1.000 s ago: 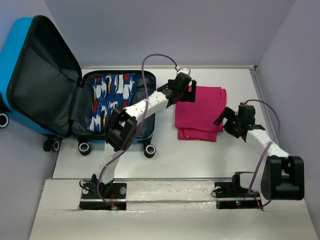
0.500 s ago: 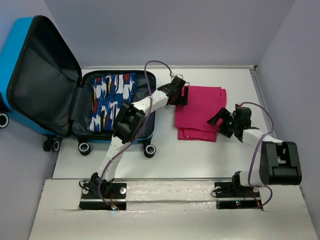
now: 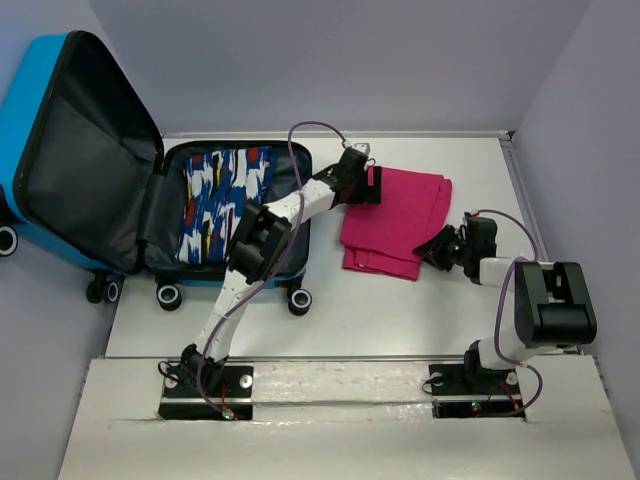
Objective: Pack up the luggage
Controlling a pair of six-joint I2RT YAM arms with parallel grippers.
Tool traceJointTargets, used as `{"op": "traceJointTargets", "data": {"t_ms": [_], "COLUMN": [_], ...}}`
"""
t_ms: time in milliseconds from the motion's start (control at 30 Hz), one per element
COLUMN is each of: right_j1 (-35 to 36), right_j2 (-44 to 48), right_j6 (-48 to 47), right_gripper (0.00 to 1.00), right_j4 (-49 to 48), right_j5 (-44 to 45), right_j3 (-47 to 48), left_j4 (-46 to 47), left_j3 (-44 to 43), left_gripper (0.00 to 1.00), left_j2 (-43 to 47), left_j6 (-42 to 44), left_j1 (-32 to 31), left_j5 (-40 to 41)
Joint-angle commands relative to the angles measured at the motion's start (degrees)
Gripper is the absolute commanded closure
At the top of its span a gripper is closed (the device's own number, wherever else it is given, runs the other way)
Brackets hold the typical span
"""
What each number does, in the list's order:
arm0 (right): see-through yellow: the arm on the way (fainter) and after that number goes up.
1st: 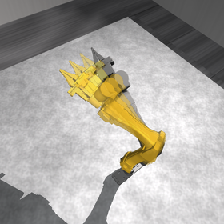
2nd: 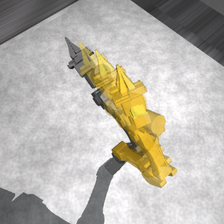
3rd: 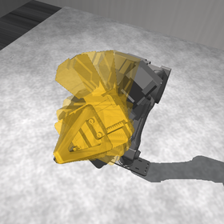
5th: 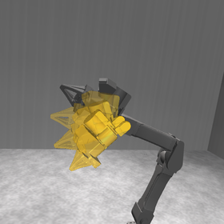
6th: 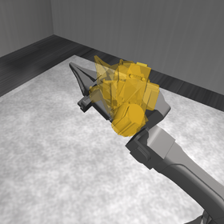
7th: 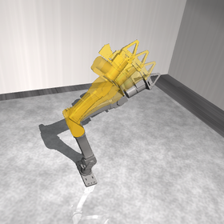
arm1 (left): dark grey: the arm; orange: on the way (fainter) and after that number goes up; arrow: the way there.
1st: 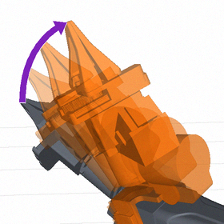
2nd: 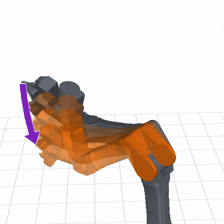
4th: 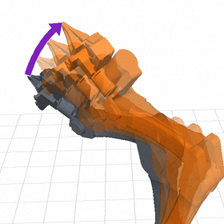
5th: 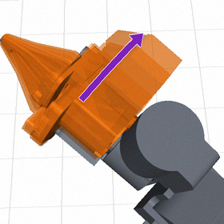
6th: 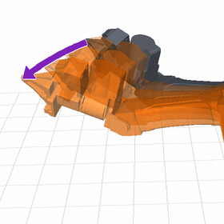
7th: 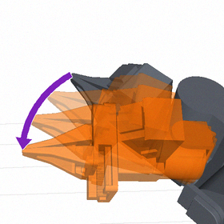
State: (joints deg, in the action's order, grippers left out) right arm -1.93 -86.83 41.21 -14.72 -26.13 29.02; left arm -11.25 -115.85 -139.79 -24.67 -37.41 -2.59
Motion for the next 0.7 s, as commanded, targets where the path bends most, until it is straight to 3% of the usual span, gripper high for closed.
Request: {"op": "traceJointTargets", "data": {"t_ms": [0, 100, 133, 167, 200, 300, 467, 667], "right_j1": [0.09, 0.09, 0.09, 0.09, 0.09, 0.09, 0.09, 0.09], "right_j2": [0.08, -0.1, -0.36, -0.97, -1.15, -0.89, 5.51, 17.82], "right_j6": [-0.08, -0.26, -0.25, -0.25, 0.01, 0.71, 1.24, -0.87], "right_gripper": [0.78, 0.86, 0.88, 0.9, 0.93, 0.93, 0.93, 0.93], "right_j4": [-1.1, -1.45, -1.71, -2.24, -3.03, -5.66, -8.31, 0.03], "right_j5": [0.81, 1.61, 1.52, 1.52, 1.0, -0.32, -1.47, -0.24], "right_j3": [-0.98, -0.89, -0.89, -0.89, -1.06, -1.77, -2.82, 1.12], "left_j4": [1.92, 4.82, 6.22, 7.37, 8.6, 8.87, 10.89, 13.88], "left_j3": [-0.69, 0.27, 0.89, 2.28, 2.56, 2.47, 7.03, 7.57], "left_gripper": [0.04, 0.18, 0.38, 0.48, 0.66, 0.94, 0.94, 0.94], "left_j2": [-4.0, -4.71, -4.27, -3.92, -3.65, -3.39, 2.66, 13.21], "left_j6": [-2.05, -3.36, -3.63, -4.07, -4.68, -4.87, -4.69, -4.25], "left_j1": [-0.12, -0.12, -0.12, -0.03, -0.03, 0.14, -0.03, -0.03], "left_j5": [-4.88, -6.72, -6.47, -7.07, -7.34, -7.61, -7.96, -8.48]}}
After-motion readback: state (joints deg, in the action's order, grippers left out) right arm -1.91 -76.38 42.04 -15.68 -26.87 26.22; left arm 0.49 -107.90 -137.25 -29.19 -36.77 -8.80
